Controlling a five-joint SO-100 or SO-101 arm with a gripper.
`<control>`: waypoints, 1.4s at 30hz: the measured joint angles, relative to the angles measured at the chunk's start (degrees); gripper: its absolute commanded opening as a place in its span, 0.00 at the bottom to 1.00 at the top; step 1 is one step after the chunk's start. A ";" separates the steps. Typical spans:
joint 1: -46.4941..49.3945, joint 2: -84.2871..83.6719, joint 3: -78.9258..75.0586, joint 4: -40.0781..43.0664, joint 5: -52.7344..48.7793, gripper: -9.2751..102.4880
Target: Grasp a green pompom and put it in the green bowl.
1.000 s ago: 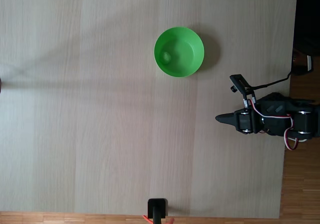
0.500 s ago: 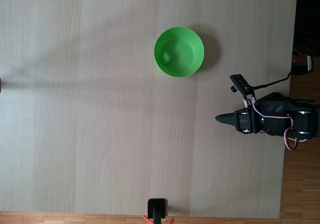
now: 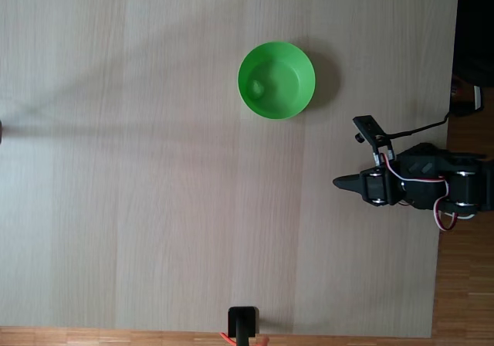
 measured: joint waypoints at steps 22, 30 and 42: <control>0.00 0.00 4.04 0.00 0.00 0.08; 0.00 0.00 4.04 0.00 0.00 0.08; 0.00 0.00 4.04 0.00 0.00 0.08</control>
